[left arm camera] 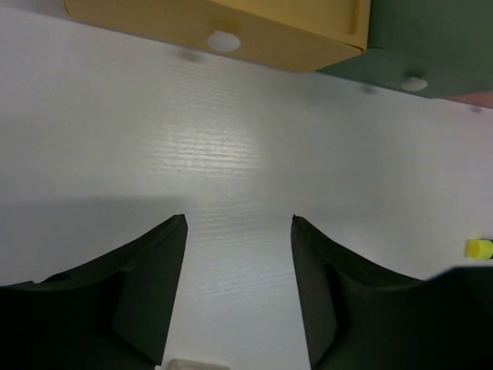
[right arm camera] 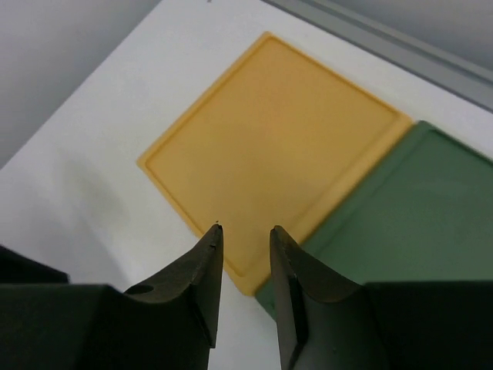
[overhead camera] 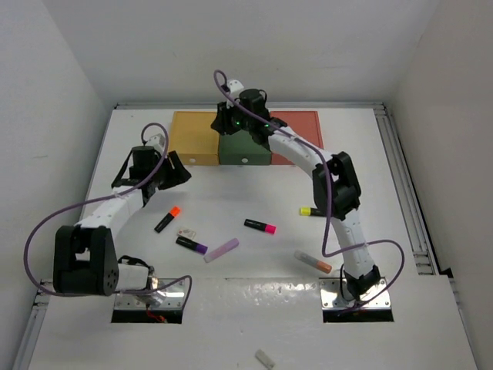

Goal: Sort the stationery into containers
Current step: Open the drawer in the storage box.

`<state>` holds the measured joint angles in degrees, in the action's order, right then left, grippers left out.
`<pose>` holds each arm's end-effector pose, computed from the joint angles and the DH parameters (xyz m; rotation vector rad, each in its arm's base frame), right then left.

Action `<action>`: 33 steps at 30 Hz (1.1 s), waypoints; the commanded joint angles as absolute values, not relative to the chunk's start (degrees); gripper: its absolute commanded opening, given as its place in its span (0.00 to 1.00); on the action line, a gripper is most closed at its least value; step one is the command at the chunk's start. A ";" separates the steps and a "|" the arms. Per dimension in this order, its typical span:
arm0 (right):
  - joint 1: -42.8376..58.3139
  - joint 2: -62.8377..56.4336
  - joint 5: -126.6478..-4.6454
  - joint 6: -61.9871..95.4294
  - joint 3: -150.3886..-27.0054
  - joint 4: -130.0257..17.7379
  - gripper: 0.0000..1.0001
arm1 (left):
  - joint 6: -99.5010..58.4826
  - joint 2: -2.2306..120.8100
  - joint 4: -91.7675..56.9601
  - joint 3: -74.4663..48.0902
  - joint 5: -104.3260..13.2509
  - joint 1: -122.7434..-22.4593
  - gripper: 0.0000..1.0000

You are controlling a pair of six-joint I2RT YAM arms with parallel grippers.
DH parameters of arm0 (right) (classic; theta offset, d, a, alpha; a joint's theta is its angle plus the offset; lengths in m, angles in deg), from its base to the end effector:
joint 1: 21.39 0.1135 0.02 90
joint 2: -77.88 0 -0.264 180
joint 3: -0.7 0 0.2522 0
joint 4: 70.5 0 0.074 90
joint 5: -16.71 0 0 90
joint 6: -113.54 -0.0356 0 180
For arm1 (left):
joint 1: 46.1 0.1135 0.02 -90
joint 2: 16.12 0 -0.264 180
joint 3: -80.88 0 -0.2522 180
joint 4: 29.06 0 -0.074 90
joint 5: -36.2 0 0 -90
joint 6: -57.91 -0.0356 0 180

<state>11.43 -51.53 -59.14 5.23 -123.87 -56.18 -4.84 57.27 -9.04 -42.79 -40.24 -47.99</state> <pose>0.4503 0.3008 0.2606 -0.4228 1.9391 0.8281 0.2719 -0.0173 0.2270 -0.3635 2.2216 -0.5399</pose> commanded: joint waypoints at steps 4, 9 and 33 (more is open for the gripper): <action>13.77 -54.83 -55.80 0.16 -125.64 -69.48 0.30 | -0.01 67.44 -18.36 -38.78 -37.12 -46.81 0.53; 14.29 -57.56 -53.52 -0.98 -126.18 -70.45 0.30 | 2.54 72.38 -25.56 -36.93 -35.69 -46.63 0.52; 15.00 -62.92 -51.05 -3.71 -125.04 -68.69 0.28 | 3.77 84.87 -28.31 -28.49 -43.25 -48.12 0.53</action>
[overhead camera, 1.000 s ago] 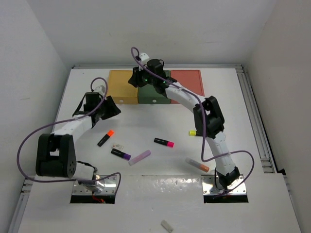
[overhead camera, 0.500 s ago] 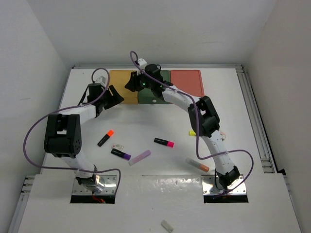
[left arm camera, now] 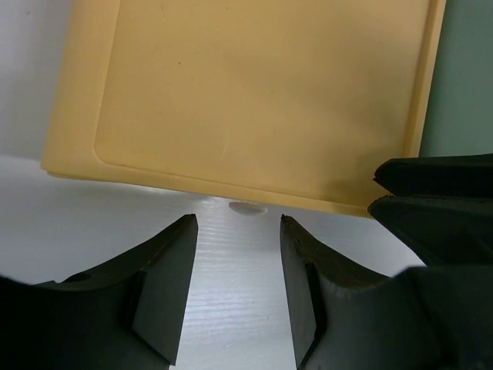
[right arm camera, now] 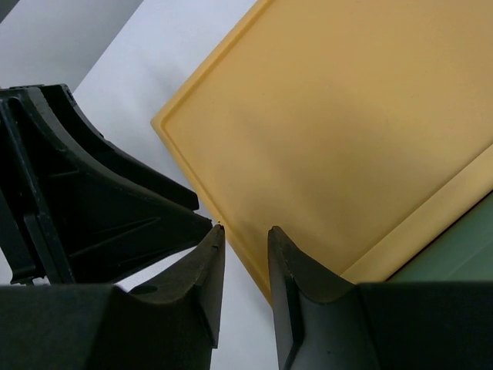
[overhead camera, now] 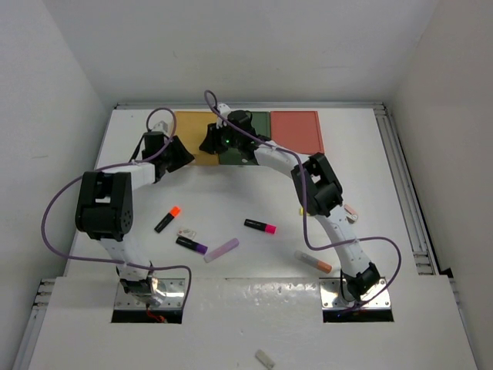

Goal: Sort the stationery into containers
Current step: Open the drawer in the storage box.

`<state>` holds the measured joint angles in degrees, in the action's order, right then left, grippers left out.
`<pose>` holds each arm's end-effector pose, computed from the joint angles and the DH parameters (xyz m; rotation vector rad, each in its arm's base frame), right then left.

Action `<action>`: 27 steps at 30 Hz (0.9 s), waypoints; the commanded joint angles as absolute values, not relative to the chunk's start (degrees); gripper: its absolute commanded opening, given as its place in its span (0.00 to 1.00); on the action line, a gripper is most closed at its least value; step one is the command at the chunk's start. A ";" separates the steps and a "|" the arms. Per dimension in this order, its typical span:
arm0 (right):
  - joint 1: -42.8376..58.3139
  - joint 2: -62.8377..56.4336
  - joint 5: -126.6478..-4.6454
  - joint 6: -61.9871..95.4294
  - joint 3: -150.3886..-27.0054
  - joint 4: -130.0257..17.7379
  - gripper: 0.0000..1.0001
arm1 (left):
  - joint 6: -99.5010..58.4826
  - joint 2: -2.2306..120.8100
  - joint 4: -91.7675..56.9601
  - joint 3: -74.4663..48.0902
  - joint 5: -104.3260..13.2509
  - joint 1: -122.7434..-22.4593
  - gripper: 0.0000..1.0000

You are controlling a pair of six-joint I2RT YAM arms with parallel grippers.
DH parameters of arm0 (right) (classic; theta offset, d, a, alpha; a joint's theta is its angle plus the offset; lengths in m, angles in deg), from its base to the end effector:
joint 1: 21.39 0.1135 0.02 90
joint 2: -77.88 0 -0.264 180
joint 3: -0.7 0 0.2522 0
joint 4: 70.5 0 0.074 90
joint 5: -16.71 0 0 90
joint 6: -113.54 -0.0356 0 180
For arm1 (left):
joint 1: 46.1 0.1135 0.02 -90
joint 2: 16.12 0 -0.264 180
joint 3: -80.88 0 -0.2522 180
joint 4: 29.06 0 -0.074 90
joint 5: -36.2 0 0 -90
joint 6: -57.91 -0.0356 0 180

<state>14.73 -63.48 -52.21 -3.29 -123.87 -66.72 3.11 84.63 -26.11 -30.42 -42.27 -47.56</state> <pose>0.4513 0.3452 0.1678 -0.4284 2.0172 1.0644 0.3719 -0.0166 0.1766 -0.5336 2.1624 -0.5773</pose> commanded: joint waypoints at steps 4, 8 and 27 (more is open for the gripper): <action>15.09 -63.10 -50.87 -3.71 -124.42 -68.60 0.26 | 4.21 85.83 -29.01 -28.05 -43.25 -48.74 0.53; 15.00 -63.36 -50.70 -3.62 -124.24 -68.34 0.26 | 4.47 86.54 -29.27 -27.61 -43.34 -49.09 0.53; 15.35 -63.71 -49.47 -5.03 -124.24 -67.20 0.24 | 5.44 88.39 -29.10 -25.50 -44.66 -50.23 0.38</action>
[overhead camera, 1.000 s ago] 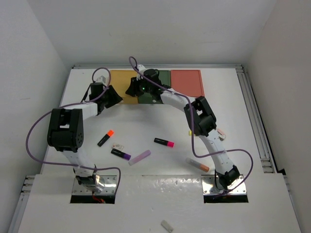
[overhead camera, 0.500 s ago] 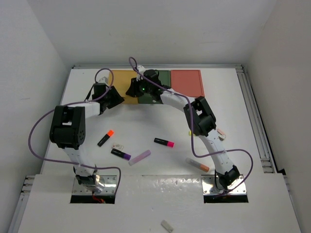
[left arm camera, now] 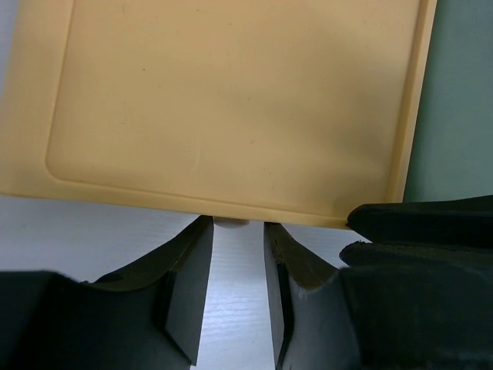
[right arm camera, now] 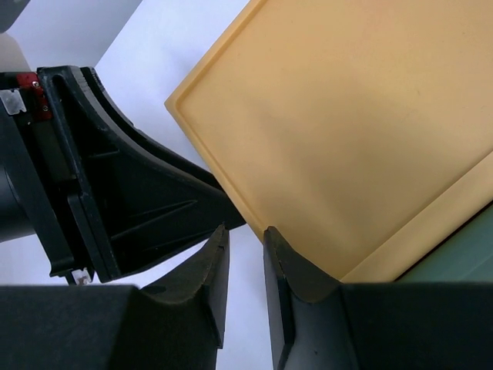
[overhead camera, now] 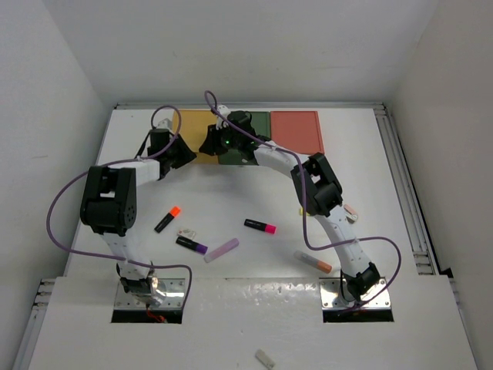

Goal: Sort the stationery into containers
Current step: Open the drawer in the storage box.

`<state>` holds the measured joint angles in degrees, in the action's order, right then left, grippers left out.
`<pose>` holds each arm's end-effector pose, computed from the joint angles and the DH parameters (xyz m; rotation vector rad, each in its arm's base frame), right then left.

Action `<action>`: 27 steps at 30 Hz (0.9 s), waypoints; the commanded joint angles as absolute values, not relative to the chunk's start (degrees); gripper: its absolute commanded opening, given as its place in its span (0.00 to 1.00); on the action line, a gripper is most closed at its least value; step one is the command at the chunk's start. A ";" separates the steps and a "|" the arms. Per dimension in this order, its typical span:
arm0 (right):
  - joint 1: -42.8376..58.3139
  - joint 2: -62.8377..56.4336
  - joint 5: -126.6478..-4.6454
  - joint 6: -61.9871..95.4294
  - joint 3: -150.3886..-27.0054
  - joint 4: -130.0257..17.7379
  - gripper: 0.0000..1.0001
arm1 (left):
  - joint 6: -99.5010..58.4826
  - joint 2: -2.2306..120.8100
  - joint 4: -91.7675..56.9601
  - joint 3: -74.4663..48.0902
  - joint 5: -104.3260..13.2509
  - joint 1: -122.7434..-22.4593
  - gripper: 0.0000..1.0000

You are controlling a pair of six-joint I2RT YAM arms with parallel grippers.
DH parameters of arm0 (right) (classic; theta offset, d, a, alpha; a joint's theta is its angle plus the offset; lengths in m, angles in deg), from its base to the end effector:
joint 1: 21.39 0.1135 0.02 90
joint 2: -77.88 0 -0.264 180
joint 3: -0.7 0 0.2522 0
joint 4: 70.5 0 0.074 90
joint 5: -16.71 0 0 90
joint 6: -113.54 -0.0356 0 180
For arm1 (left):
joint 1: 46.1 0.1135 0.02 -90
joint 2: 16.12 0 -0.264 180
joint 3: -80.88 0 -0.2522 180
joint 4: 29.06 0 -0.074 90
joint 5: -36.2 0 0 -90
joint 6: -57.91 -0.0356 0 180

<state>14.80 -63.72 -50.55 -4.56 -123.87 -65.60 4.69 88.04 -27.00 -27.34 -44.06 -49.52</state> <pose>0.4496 0.3460 0.1637 -0.4279 2.0518 1.0999 0.3865 -0.0291 0.1727 -0.5416 2.1547 -0.5794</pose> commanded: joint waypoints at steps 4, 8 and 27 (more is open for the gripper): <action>15.52 -63.71 -49.38 -4.94 -124.24 -67.02 0.23 | 5.09 88.74 -28.84 -25.50 -44.92 -50.50 0.37; 15.44 -63.71 -49.47 -5.03 -124.25 -67.02 0.22 | 5.09 89.35 -28.57 -25.50 -45.10 -50.58 0.40; 15.61 -64.33 -49.47 -5.03 -124.24 -65.88 0.10 | 4.91 90.85 -29.89 -24.27 -45.80 -50.85 0.36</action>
<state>14.99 -63.74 -50.46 -4.98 -123.87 -64.79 4.64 90.56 -27.16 -26.29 -45.35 -50.27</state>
